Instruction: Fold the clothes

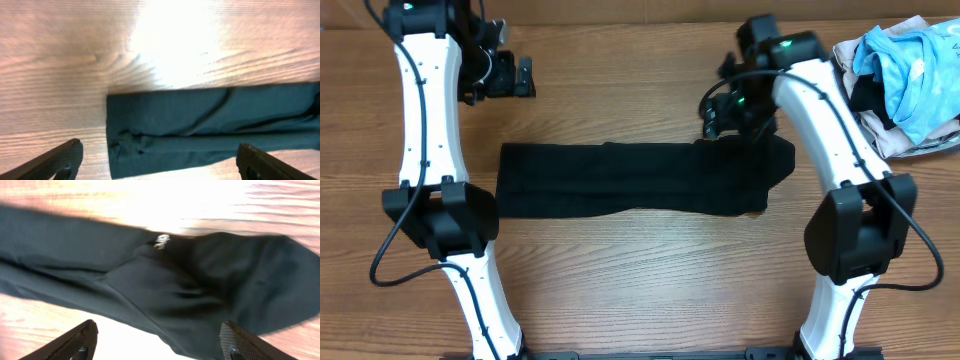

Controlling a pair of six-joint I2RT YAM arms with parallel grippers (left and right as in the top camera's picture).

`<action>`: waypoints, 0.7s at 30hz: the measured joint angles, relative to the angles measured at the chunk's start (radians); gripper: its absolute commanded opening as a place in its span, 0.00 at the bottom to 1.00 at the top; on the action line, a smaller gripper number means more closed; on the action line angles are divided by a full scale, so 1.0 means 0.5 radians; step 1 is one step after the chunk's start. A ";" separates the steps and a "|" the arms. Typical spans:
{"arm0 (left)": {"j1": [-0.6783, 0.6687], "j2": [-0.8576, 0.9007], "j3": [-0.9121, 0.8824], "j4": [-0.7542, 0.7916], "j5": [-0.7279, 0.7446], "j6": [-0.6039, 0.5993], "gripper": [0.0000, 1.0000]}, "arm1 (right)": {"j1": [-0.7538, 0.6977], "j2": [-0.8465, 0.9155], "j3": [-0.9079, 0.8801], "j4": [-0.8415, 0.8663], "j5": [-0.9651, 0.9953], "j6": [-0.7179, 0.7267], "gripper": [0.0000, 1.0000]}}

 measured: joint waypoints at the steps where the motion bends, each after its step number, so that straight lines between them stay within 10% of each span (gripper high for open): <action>1: 0.004 -0.019 0.007 0.009 0.005 0.001 1.00 | 0.028 0.000 -0.044 0.049 -0.004 -0.011 0.82; 9: 0.053 -0.034 0.011 0.055 0.013 0.002 1.00 | 0.137 0.001 -0.410 0.447 0.053 -0.051 0.74; 18: 0.063 -0.034 -0.034 0.030 0.013 0.002 1.00 | 0.137 0.001 -0.520 0.554 0.147 -0.059 0.20; 21: 0.063 -0.034 -0.142 0.001 0.013 0.002 1.00 | 0.137 0.001 -0.557 0.556 0.159 -0.049 0.19</action>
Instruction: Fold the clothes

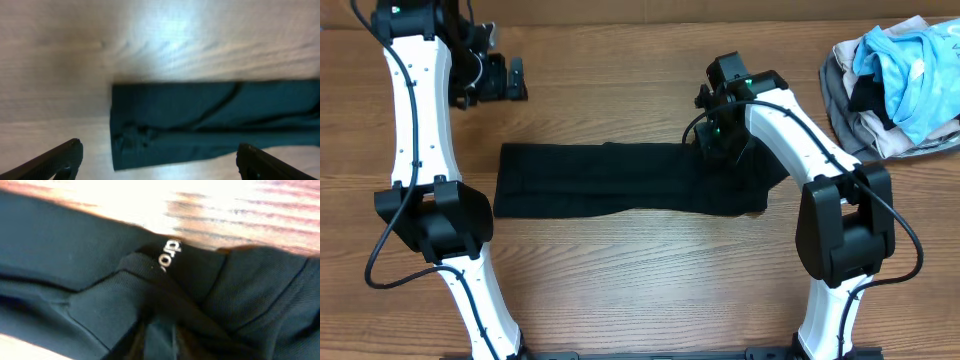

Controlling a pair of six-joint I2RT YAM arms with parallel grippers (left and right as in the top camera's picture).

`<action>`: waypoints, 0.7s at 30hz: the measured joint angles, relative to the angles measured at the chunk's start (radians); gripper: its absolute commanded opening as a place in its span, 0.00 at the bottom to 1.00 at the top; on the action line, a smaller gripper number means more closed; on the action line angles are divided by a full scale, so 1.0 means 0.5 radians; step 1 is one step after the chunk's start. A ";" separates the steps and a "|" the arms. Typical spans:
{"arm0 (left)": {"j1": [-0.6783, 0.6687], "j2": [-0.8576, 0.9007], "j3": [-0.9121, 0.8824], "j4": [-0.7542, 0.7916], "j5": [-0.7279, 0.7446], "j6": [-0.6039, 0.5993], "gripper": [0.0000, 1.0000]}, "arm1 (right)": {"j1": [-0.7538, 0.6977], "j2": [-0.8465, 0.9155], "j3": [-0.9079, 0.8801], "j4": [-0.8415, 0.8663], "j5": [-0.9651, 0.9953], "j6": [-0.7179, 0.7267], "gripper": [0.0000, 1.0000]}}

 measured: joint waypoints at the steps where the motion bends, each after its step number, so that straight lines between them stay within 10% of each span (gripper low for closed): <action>1: 0.000 0.000 -0.046 -0.008 0.000 0.000 1.00 | 0.000 0.000 -0.016 0.000 0.005 0.002 0.20; 5: 0.000 0.000 -0.257 -0.021 0.000 0.014 1.00 | -0.002 0.000 -0.048 -0.014 0.008 0.042 0.69; 8: 0.000 0.000 -0.459 -0.008 0.002 0.063 1.00 | -0.005 0.000 -0.050 -0.024 0.006 0.075 0.81; 21: 0.001 0.000 -1.152 0.535 0.007 0.146 1.00 | -0.006 0.000 -0.050 -0.103 0.006 0.087 0.89</action>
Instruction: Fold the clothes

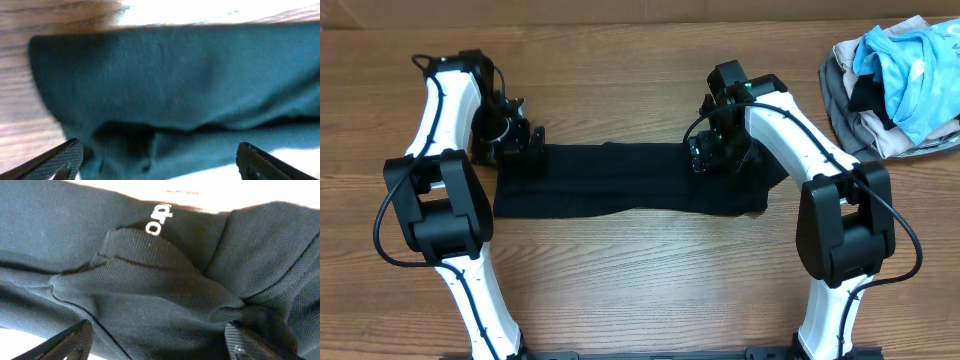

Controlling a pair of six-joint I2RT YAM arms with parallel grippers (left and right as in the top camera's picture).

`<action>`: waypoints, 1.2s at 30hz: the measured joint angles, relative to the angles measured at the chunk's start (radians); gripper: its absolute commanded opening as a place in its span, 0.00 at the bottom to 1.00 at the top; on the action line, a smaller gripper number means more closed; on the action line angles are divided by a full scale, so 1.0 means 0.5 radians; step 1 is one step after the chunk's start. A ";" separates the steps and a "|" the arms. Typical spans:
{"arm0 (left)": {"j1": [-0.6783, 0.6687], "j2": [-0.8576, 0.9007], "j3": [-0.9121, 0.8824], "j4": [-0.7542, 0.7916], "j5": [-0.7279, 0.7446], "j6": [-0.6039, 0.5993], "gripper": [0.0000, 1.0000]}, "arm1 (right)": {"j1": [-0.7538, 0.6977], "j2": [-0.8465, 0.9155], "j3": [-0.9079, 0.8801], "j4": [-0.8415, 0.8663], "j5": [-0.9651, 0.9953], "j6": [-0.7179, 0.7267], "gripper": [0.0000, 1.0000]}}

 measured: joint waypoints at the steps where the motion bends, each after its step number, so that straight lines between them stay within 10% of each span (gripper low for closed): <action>1: 0.000 0.000 -0.045 0.045 0.000 0.001 1.00 | 0.000 0.000 0.000 -0.004 0.000 -0.002 0.91; 36: 0.063 -0.728 -0.693 0.339 -0.500 -0.337 1.00 | -0.004 0.000 0.001 -0.014 -0.042 0.046 1.00</action>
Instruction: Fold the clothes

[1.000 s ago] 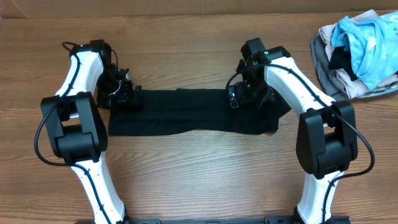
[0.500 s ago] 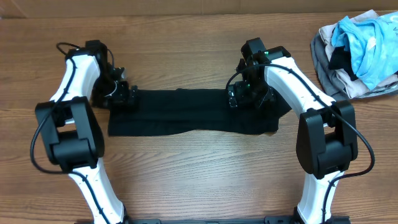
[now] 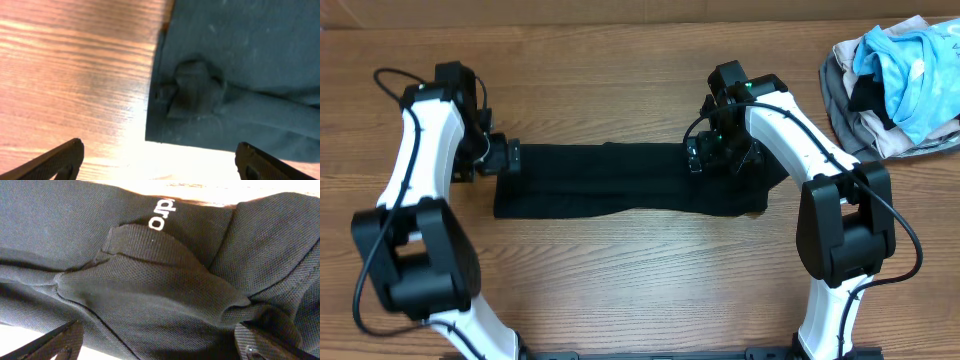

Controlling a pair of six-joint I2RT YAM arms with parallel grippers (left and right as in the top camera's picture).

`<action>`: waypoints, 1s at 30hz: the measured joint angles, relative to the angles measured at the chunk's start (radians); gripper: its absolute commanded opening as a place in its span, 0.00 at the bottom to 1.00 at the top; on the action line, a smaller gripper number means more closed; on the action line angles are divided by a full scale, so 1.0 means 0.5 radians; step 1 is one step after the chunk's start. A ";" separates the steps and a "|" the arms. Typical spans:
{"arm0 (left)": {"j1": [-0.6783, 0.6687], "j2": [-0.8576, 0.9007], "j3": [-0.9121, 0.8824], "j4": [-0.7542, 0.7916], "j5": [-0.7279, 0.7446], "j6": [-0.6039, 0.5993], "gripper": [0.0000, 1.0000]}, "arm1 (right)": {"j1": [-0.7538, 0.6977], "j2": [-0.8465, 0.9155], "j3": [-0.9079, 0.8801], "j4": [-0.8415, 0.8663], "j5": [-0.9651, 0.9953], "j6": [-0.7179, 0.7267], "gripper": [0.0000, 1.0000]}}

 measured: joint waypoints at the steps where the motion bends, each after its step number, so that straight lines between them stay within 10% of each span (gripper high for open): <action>1: 0.000 -0.063 -0.079 0.069 -0.011 -0.011 1.00 | -0.002 0.000 0.000 -0.003 -0.002 -0.002 1.00; 10: 0.000 -0.444 -0.854 0.942 0.072 0.027 1.00 | -0.032 0.000 0.000 -0.006 -0.012 -0.001 1.00; 25: 0.000 -0.127 -0.918 1.299 0.289 0.205 0.99 | -0.034 0.000 0.003 -0.026 -0.031 0.000 1.00; 28: 0.000 -0.106 -0.900 1.305 0.309 0.222 0.85 | -0.036 0.000 0.048 -0.085 -0.080 0.007 1.00; 30: 0.002 -0.098 -0.893 1.311 0.316 0.230 0.54 | -0.036 0.000 0.172 -0.192 -0.111 0.018 1.00</action>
